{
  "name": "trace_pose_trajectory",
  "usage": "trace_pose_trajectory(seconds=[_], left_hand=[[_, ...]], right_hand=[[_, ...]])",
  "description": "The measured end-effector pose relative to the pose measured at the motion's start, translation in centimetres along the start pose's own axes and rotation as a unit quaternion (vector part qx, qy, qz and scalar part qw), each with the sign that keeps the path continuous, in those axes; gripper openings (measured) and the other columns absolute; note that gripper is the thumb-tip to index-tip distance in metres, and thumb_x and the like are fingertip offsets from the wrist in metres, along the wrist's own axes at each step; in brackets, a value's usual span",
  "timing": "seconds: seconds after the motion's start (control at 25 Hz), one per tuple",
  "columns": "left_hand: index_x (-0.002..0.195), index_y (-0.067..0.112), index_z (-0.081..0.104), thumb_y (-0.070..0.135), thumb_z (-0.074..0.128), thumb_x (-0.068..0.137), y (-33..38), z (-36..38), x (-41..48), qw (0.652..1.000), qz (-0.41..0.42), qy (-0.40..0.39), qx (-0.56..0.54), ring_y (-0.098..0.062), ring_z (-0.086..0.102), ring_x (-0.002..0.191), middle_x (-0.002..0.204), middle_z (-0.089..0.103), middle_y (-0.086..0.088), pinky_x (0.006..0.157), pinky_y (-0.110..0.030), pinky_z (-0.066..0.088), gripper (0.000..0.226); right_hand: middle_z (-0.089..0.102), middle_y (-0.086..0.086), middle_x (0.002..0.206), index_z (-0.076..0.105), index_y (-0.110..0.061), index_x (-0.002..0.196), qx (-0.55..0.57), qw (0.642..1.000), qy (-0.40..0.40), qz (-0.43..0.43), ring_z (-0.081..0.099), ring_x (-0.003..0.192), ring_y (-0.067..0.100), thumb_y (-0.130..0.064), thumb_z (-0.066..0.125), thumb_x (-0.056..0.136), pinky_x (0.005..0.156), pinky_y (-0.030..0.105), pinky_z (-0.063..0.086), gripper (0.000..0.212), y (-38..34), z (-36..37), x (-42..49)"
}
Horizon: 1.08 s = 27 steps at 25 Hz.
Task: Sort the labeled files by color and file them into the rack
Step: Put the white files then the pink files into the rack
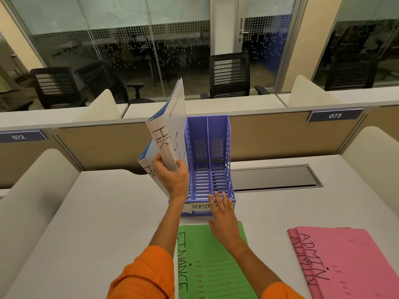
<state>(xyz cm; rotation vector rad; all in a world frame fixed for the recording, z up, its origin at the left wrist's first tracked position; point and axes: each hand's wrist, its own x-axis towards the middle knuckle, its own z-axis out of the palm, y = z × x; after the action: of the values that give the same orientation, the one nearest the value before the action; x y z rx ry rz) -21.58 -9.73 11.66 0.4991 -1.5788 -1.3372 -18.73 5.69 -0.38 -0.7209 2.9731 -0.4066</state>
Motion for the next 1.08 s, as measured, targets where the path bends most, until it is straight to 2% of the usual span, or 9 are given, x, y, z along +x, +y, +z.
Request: trace_pose_trajectory(seconds=[0.12, 0.2, 0.32, 0.52, 0.68, 0.76, 0.88, 1.0, 1.08], left_hand=[[0.121, 0.012, 0.041, 0.015, 0.066, 0.079, -0.8, -0.2, -0.1, 1.000, 0.008, -0.008, 0.018, -0.027, 0.054, 0.112, 0.126, 0.052, -0.016, 0.070, 0.003, 0.047, 0.050], [0.120, 0.018, 0.039, 0.015, 0.064, 0.077, -1.7, -0.5, -0.5, 0.999, -0.004, -0.023, 0.028, -0.027, 0.053, 0.113, 0.126, 0.050, -0.013, 0.066, -0.003, 0.051, 0.050], [0.122, 0.024, 0.036, 0.014, 0.065, 0.079, -3.5, -1.1, -1.9, 0.997, -0.037, -0.055, 0.043, -0.028, 0.052, 0.119, 0.132, 0.047, -0.011, 0.073, -0.015, 0.056, 0.052], [0.132, 0.025, 0.033, 0.010, 0.066, 0.088, -5.3, -1.8, -3.8, 0.988, -0.091, -0.082, 0.093, -0.031, 0.050, 0.127, 0.145, 0.042, -0.014, 0.069, -0.003, 0.047, 0.057], [0.136, 0.017, 0.035, 0.015, 0.064, 0.092, -5.3, -2.5, -4.5, 0.979, -0.121, -0.101, 0.126, -0.033, 0.054, 0.124, 0.147, 0.043, -0.015, 0.084, -0.031, 0.057, 0.052], [0.133, 0.015, 0.039, 0.016, 0.066, 0.092, -5.2, -3.1, -5.0, 0.977, -0.130, -0.106, 0.129, -0.033, 0.056, 0.123, 0.145, 0.047, -0.014, 0.087, -0.036, 0.057, 0.049], [0.126, 0.017, 0.045, 0.019, 0.072, 0.088, -5.0, -4.6, -5.8, 0.980, -0.127, -0.110, 0.108, -0.024, 0.063, 0.115, 0.135, 0.058, -0.009, 0.084, -0.030, 0.058, 0.047], [0.111, 0.024, 0.047, 0.021, 0.076, 0.084, -4.9, -6.4, -6.8, 0.980, -0.111, -0.102, 0.131, -0.018, 0.068, 0.098, 0.115, 0.065, -0.002, 0.067, -0.013, 0.056, 0.041], [0.111, 0.026, 0.047, 0.023, 0.074, 0.086, -5.0, -7.7, -7.7, 0.973, -0.098, -0.116, 0.173, -0.018, 0.066, 0.099, 0.109, 0.062, 0.002, 0.064, -0.018, 0.058, 0.037]], right_hand=[[-0.006, 0.006, 0.165, -0.003, -0.022, 0.156, 0.006, 1.000, -0.002, 0.000, -0.014, 0.151, 0.030, -0.028, 0.054, 0.097, 0.117, 0.040, -0.018, 0.082, 0.1, 0.0, 0.0], [-0.005, 0.005, 0.165, -0.002, -0.023, 0.156, 0.009, 1.000, -0.002, 0.001, -0.014, 0.151, 0.030, -0.027, 0.055, 0.097, 0.117, 0.040, -0.018, 0.083, 0.1, 0.0, 0.0], [-0.006, 0.005, 0.165, -0.003, -0.023, 0.156, 0.011, 1.000, -0.002, 0.002, -0.015, 0.150, 0.030, -0.028, 0.056, 0.097, 0.117, 0.040, -0.018, 0.083, 0.1, 0.1, 0.0], [-0.006, 0.005, 0.165, -0.003, -0.023, 0.156, 0.009, 1.000, -0.003, 0.004, -0.014, 0.151, 0.030, -0.028, 0.056, 0.096, 0.119, 0.040, -0.015, 0.085, 0.1, 0.2, 0.1], [-0.004, 0.006, 0.165, -0.003, -0.022, 0.156, 0.009, 1.000, -0.004, 0.003, -0.013, 0.151, 0.030, -0.027, 0.057, 0.096, 0.120, 0.041, -0.013, 0.085, 0.0, 0.3, 0.1], [-0.006, 0.006, 0.165, -0.005, -0.022, 0.156, 0.002, 1.000, -0.009, 0.003, -0.013, 0.151, 0.030, -0.029, 0.057, 0.096, 0.121, 0.041, -0.012, 0.086, 0.1, 0.3, 0.1], [-0.007, 0.006, 0.165, -0.007, -0.023, 0.155, 0.002, 1.000, -0.017, 0.004, -0.014, 0.151, 0.030, -0.030, 0.057, 0.096, 0.120, 0.041, -0.013, 0.087, 0.1, 0.2, 0.0], [-0.012, 0.006, 0.165, -0.010, -0.023, 0.155, -0.006, 1.000, -0.027, 0.001, -0.015, 0.150, 0.030, -0.034, 0.058, 0.096, 0.121, 0.042, -0.012, 0.090, -0.1, -0.4, -0.1], [-0.015, 0.007, 0.164, -0.012, -0.021, 0.154, -0.013, 0.999, -0.038, -0.005, -0.016, 0.150, 0.031, -0.037, 0.057, 0.096, 0.121, 0.043, -0.011, 0.092, -0.1, -1.0, -0.2]])
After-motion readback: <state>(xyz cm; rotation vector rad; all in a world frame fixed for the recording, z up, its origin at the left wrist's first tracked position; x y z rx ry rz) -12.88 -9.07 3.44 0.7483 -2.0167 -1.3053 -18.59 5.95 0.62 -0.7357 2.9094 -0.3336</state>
